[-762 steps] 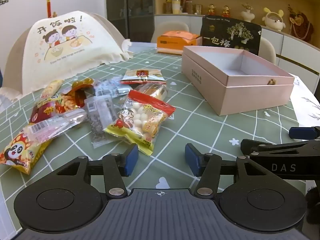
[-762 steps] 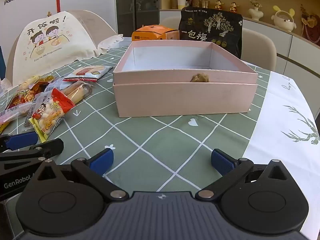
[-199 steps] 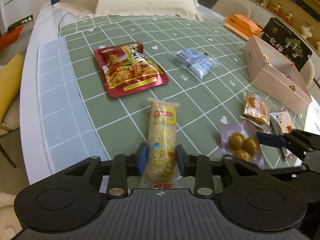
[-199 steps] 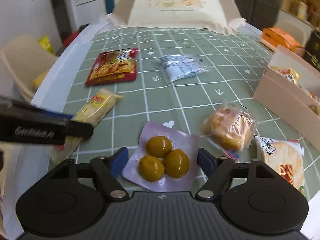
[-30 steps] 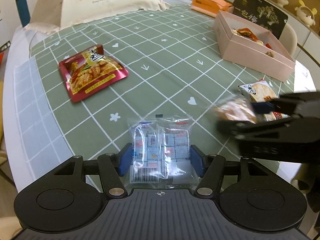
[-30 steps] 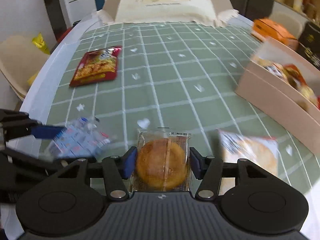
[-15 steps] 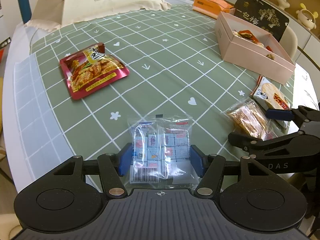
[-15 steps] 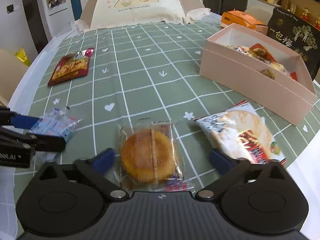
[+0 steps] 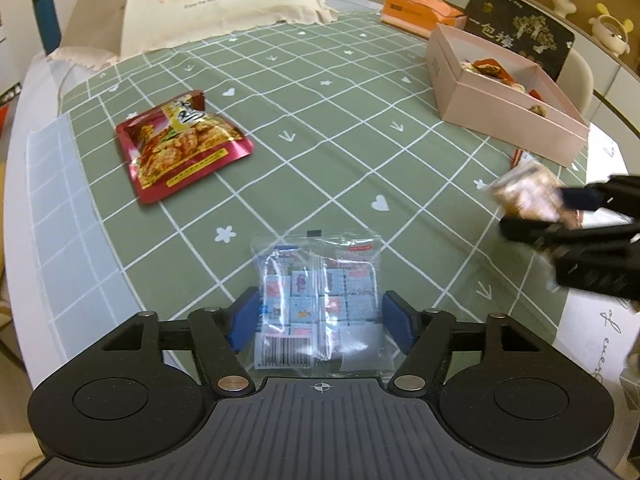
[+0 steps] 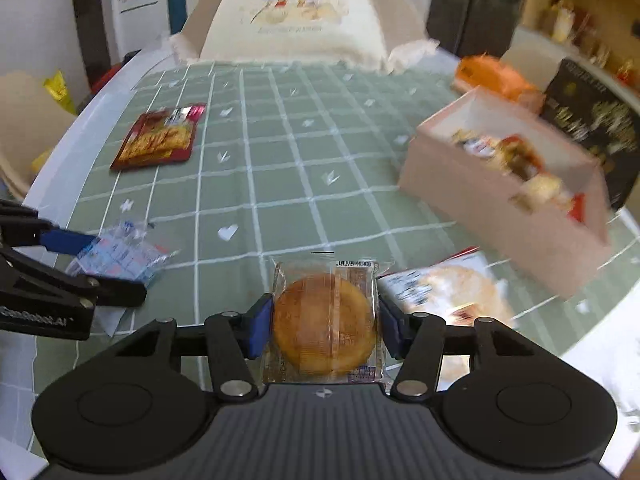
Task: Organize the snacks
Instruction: 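Carry the candy bag into the pink box with the left tool while the right grasps the round bun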
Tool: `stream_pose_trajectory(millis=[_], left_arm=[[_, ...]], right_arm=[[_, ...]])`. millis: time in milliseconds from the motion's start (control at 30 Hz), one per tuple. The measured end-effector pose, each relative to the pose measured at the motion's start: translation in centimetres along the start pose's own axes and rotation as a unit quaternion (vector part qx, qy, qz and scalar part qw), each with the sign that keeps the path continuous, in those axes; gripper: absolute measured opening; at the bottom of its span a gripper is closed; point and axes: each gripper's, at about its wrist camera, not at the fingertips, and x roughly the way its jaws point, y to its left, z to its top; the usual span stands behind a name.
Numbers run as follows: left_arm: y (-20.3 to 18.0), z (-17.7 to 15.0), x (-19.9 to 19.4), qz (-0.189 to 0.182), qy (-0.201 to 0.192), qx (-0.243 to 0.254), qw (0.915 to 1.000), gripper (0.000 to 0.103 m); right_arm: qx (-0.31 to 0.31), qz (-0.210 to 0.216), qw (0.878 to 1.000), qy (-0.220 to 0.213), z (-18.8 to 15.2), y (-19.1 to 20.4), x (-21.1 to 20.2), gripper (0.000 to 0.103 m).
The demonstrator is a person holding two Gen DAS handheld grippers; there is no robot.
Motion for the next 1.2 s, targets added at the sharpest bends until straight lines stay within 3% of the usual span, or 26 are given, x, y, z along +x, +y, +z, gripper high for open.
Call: stream_pose_trajectory(millis=[133, 200, 233, 267, 333, 467, 567, 767, 800, 867, 900, 1000, 1067, 1200], left_arm=[[-0.7, -0.3, 0.4, -0.005, -0.008, 0.022, 0.9997, 0.089], [-1.2, -0.1, 0.8, 0.002, -0.007, 0.035, 0.9994, 0.089], [-1.4, 0.0, 0.9, 0.008, -0.007, 0.041, 0.9991, 0.085], [-1.7, 0.1, 0.9, 0.018, -0.009, 0.046, 0.9987, 0.065], [-2.4, 0.3, 0.3, 0.019, -0.022, 0.065, 0.9975, 0.064], [-5.5, 1.5, -1.7, -0.043, -0.065, 0.11, 0.9908, 0.064], [-7.3, 6.0, -3.0, -0.113, -0.101, 0.088, 0.9846, 0.064], [-12.7, 18.5, -3.1, -0.174, -0.175, 0.081, 0.9657, 0.066], [-13.6, 20.7, -1.8, -0.194, -0.158, 0.08, 0.9647, 0.066], [-14.6, 24.0, 1.8, -0.241, -0.086, 0.06, 0.9647, 0.066], [-14.5, 24.6, 2.8, -0.247, -0.079, 0.041, 0.9648, 0.063], [-13.3, 23.1, 2.1, -0.208, -0.131, 0.017, 0.9692, 0.059], [-12.0, 20.8, 1.2, -0.205, -0.14, 0.012, 0.9685, 0.059], [-9.0, 14.4, 1.6, -0.186, -0.089, -0.022, 0.9782, 0.059]], right_arm=[[0.037, -0.002, 0.999, -0.02, 0.2, -1.9, -2.5, 0.054], [0.051, -0.008, 0.998, -0.026, -0.1, -2.9, -3.5, 0.054], [0.054, -0.012, 0.998, -0.027, -0.3, -3.2, -3.8, 0.054], [0.057, -0.019, 0.998, -0.029, -0.6, -3.7, -4.2, 0.054], [0.063, -0.038, 0.997, -0.028, -1.4, -4.5, -4.8, 0.054], [0.082, -0.069, 0.994, -0.021, -3.0, -6.2, -5.9, 0.054], [0.104, -0.089, 0.99, -0.021, -4.0, -7.8, -6.8, 0.054], [0.17, -0.084, 0.981, -0.036, -4.8, -10.5, -8.0, 0.054], [0.179, -0.082, 0.98, -0.038, -4.8, -10.8, -8.0, 0.054], [0.189, -0.072, 0.978, -0.04, -4.6, -11.1, -7.7, 0.054], [0.191, -0.071, 0.978, -0.041, -4.4, -11.2, -7.5, 0.054], [0.19, -0.081, 0.978, -0.04, -4.1, -11.3, -7.1, 0.054], [0.198, -0.08, 0.976, -0.039, -4.4, -11.7, -7.1, 0.054], [0.202, -0.074, 0.976, -0.044, -4.3, -12.9, -7.2, 0.054]])
